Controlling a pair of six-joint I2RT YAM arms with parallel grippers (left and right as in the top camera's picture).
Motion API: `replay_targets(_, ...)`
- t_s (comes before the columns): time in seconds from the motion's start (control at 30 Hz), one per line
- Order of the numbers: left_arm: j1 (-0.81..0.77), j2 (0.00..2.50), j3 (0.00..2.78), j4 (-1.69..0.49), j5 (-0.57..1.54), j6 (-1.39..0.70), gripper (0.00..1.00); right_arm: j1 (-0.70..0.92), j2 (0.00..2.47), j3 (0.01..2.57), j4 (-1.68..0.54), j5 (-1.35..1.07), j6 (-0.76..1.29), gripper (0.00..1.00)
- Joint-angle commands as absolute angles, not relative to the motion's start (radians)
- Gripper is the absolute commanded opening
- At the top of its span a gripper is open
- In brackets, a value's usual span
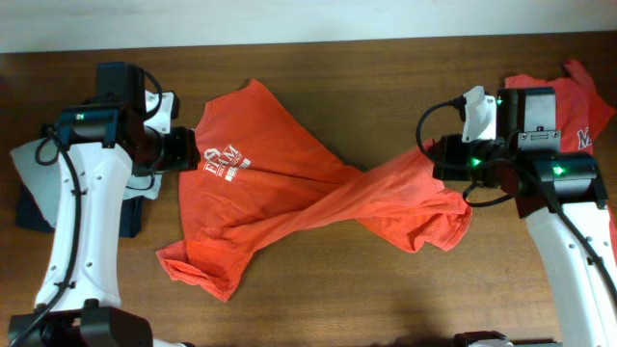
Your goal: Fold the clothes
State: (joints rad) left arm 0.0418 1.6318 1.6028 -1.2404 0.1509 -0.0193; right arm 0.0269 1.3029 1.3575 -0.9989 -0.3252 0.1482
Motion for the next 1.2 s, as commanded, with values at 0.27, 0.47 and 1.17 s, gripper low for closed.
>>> replay_targets(0.27,-0.177,1.615,1.578,-1.370,0.199,0.084,0.62,0.033,1.303,1.365,-0.829,-0.313,0.245,0.04)
replay_targets(0.47,-0.380,1.615,1.363,-1.279,0.117,0.114,0.56,0.033,1.303,1.365,-0.829,-0.313,0.244,0.04)
replay_targets(1.17,-0.519,1.631,0.907,-0.775,-0.051,-0.035,0.46,0.033,1.303,1.365,-0.833,-0.313,0.245,0.04)
